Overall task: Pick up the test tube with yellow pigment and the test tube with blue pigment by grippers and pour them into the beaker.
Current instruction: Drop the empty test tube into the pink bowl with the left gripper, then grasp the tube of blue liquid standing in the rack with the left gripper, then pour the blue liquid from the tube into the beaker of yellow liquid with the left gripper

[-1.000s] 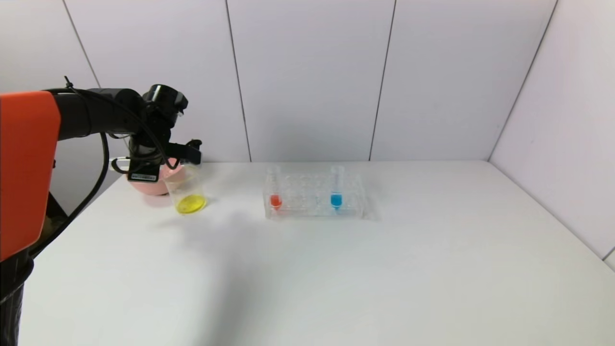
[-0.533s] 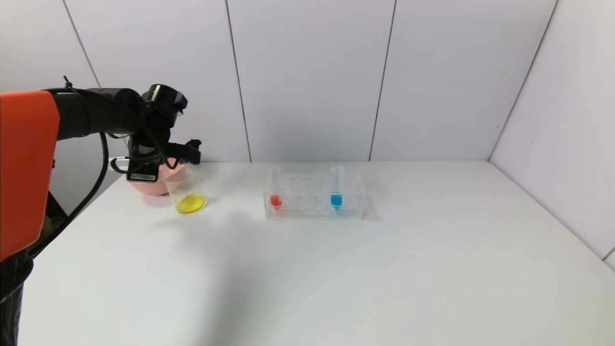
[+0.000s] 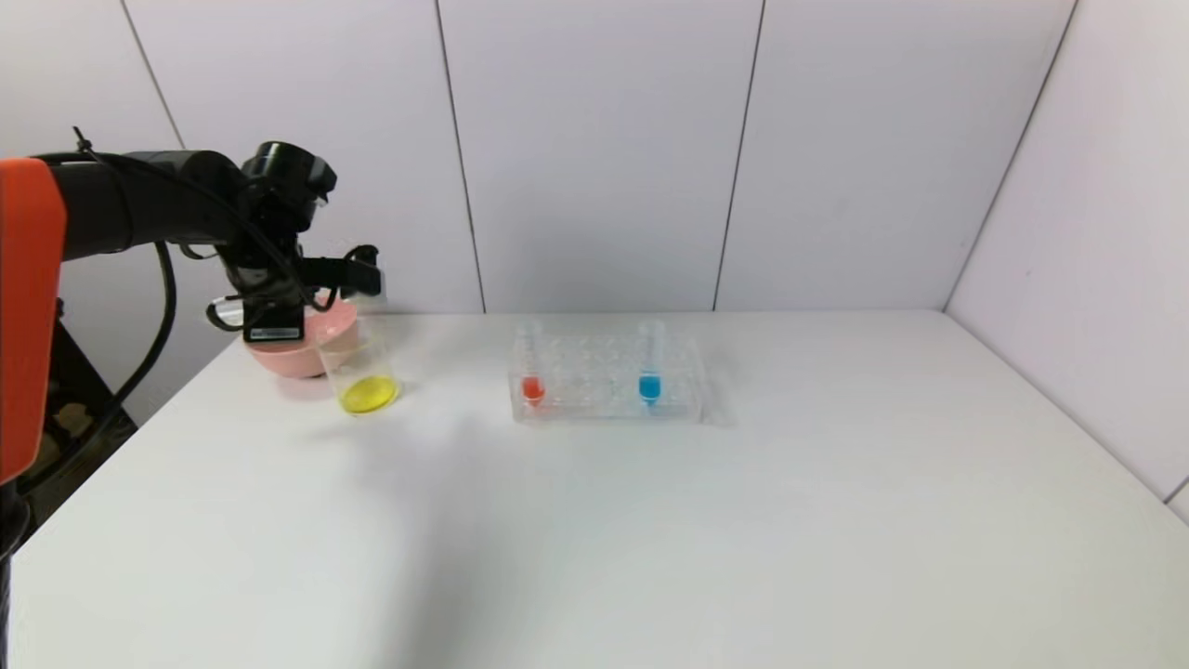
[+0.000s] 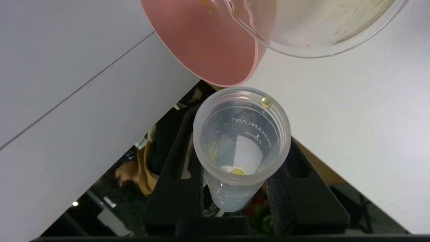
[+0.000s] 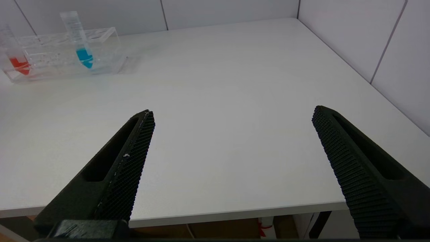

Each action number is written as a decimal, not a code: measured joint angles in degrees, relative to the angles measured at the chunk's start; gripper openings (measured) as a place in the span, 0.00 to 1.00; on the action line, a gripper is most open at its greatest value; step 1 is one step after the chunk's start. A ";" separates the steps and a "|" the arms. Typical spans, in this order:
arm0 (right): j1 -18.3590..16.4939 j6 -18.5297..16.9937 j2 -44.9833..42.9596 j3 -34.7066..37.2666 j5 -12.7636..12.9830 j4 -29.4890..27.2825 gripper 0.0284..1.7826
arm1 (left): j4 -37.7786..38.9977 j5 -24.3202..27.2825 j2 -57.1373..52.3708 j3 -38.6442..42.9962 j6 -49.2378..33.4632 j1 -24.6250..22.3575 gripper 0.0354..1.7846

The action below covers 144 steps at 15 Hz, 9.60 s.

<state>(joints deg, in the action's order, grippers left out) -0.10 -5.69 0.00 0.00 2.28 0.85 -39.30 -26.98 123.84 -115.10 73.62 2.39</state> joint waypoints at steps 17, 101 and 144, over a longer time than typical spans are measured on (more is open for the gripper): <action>0.00 0.00 0.00 0.00 0.00 0.00 0.96 | 31.98 33.28 1.97 5.23 -68.55 -12.75 0.29; 0.00 0.00 0.00 0.00 0.00 0.00 0.96 | 84.37 6.10 7.89 34.40 -86.08 39.86 1.00; 0.00 0.02 0.00 0.00 0.00 0.00 0.96 | 69.04 4.33 5.68 20.04 -82.02 39.28 0.24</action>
<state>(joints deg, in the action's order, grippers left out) -0.10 -5.67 0.00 0.00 2.28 0.85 29.73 -22.65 129.53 -95.06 -8.40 41.67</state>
